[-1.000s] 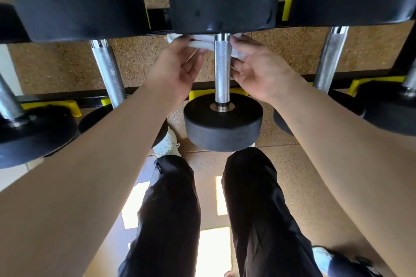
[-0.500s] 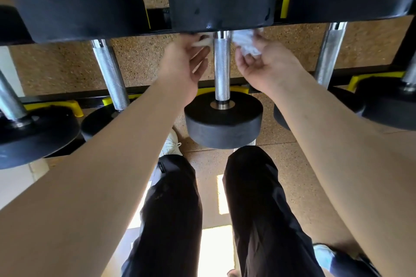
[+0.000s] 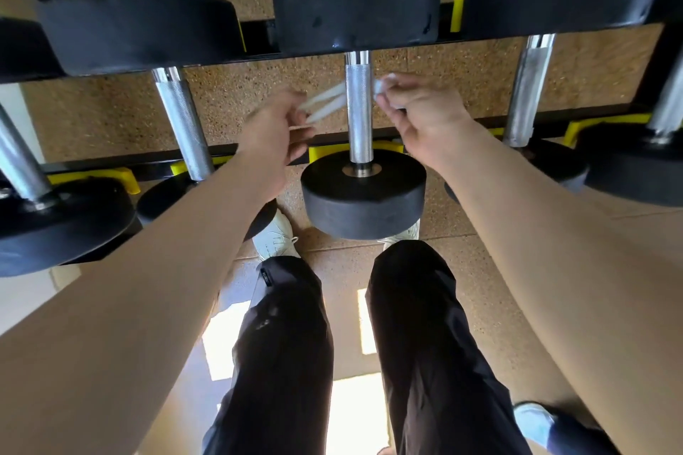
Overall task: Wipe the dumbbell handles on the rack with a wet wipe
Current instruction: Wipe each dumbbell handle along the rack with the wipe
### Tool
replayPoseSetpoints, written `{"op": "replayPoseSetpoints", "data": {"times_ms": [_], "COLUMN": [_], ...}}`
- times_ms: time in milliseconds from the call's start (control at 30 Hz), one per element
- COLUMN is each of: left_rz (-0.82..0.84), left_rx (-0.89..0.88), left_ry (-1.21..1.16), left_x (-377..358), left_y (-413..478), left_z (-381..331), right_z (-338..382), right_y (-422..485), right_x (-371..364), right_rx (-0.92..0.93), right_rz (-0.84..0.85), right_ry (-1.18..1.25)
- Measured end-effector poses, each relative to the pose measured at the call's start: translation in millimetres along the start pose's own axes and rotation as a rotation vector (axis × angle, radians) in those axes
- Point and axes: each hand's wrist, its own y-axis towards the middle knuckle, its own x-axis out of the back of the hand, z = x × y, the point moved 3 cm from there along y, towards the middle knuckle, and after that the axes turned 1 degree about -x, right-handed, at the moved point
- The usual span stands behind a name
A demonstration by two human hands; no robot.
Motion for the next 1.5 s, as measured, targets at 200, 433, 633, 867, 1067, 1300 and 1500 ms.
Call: {"op": "replayPoseSetpoints", "data": {"times_ms": [200, 433, 633, 867, 1067, 1300, 1500], "left_rz": [0.159, 0.079, 0.229, 0.144, 0.259, 0.216, 0.183], "left_rx": [-0.049, -0.141, -0.22, -0.058, -0.019, 0.052, 0.011], "left_ry": [0.317, 0.713, 0.905, 0.694, 0.446, -0.022, -0.145], "left_x": [-11.8, 19.7, 7.1, 17.0, -1.0, 8.6, -15.9], "left_y": [-1.0, 0.8, 0.1, 1.5, 3.2, 2.0, -2.7], "left_z": [7.9, 17.3, 25.3, 19.7, 8.2, 0.7, -7.1], "right_z": [6.6, -23.9, 1.2, -15.8, 12.4, 0.6, 41.3], "right_y": [14.7, 5.2, -7.1, -8.6, 0.3, -7.5, 0.9], "right_x": [45.3, 31.0, 50.0, 11.7, 45.3, 7.2, 24.4], "right_rx": [0.104, 0.248, 0.238, 0.329, 0.19, 0.242, 0.186], "right_rz": [-0.146, 0.052, 0.141, 0.262, 0.04, 0.003, -0.248], "right_ry": [-0.156, -0.87, -1.37, -1.563, -0.963, -0.973, -0.432]}}
